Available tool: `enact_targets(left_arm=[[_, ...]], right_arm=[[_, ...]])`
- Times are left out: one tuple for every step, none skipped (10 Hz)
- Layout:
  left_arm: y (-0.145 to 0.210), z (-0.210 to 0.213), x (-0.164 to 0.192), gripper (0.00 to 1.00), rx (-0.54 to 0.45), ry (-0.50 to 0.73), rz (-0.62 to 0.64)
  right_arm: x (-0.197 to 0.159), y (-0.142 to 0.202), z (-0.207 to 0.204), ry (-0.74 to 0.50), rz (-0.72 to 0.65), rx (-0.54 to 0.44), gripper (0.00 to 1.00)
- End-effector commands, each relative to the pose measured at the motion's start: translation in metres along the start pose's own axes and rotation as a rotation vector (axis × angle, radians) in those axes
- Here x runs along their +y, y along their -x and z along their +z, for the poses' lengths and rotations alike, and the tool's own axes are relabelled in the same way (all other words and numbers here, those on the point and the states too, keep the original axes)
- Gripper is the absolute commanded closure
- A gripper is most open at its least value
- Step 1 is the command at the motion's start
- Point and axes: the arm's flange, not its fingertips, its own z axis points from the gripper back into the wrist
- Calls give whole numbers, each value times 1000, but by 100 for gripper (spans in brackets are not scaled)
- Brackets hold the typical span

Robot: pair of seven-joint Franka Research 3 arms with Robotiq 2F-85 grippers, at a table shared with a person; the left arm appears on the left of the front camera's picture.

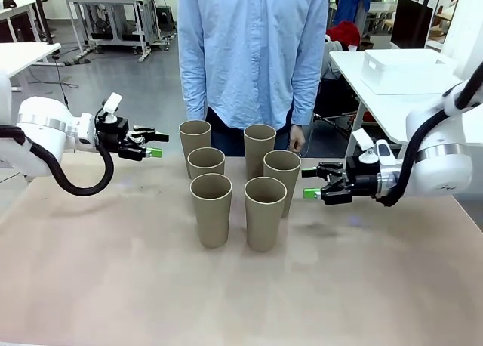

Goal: Stack the cups and store them in the basket.
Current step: Pick up two Reusable plastic cups , one in each hand.

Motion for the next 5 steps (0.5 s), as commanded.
enact_targets(left_arm=[[4,-1,11,0,-37,35,15],[10,-6,14,0,-53,39,11],[18,-12,15,0,-75,61,9],[22,-18,17,0,-84,69,8],[24,-23,18,0,-92,82,1]], right_arm=[[-10,5,-8,20,51,-64,0],[-14,8,-12,23,45,-74,0],[-18,12,-17,-3,37,-77,0],[-20,14,-19,-23,29,-80,0],[-21,16,-20,-38,22,-81,0]])
